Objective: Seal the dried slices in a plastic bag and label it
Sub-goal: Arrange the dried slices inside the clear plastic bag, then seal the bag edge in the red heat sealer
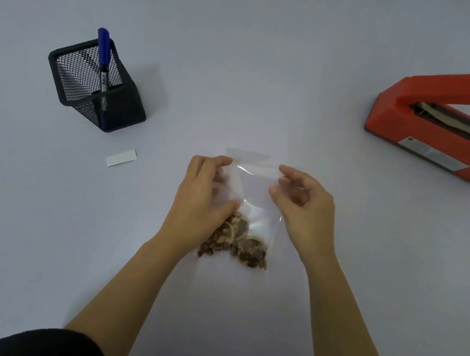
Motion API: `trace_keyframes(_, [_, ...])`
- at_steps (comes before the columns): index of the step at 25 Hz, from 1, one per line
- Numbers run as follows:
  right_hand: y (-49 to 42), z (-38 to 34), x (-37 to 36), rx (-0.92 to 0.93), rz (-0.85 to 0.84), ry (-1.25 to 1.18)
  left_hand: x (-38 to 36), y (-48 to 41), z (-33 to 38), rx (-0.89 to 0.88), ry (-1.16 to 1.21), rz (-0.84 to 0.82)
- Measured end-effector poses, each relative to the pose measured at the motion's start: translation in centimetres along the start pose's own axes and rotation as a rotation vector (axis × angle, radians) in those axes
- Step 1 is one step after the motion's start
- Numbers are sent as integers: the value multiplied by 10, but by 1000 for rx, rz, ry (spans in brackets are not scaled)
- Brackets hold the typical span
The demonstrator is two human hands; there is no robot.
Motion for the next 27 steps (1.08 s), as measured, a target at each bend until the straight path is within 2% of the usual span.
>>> trace_keyframes(4, [-3, 2, 20, -30, 26, -121, -2, -8, 17, 21, 140, -63])
trace_keyframes(9, [-19, 1, 76, -26, 20, -202, -39, -26, 50, 194, 397, -269])
trace_keyframes(11, [-24, -3, 100, 1, 6, -215, -61, -32, 63, 229, 401, -334])
trace_keyframes(14, [-30, -4, 145, 25, -11, -210, -98, -34, 98, 175, 299, -416])
trace_keyframes(22, [-36, 20, 229, -70, -6, -287, -170, -23, 147, 191, 353, -455])
trace_keyframes(27, [-47, 34, 253, -139, 99, -360, -187, -35, 156, 254, 541, -331])
Point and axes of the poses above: each hand's wrist, its own y-axis away from the middle knuckle, its own x-axis out of the back of the hand, z = x × y, the point moved 10 cm from there along -y, towards the middle knuckle, and after that the axes turned 7 degrees about x, right-handed, at the moved point
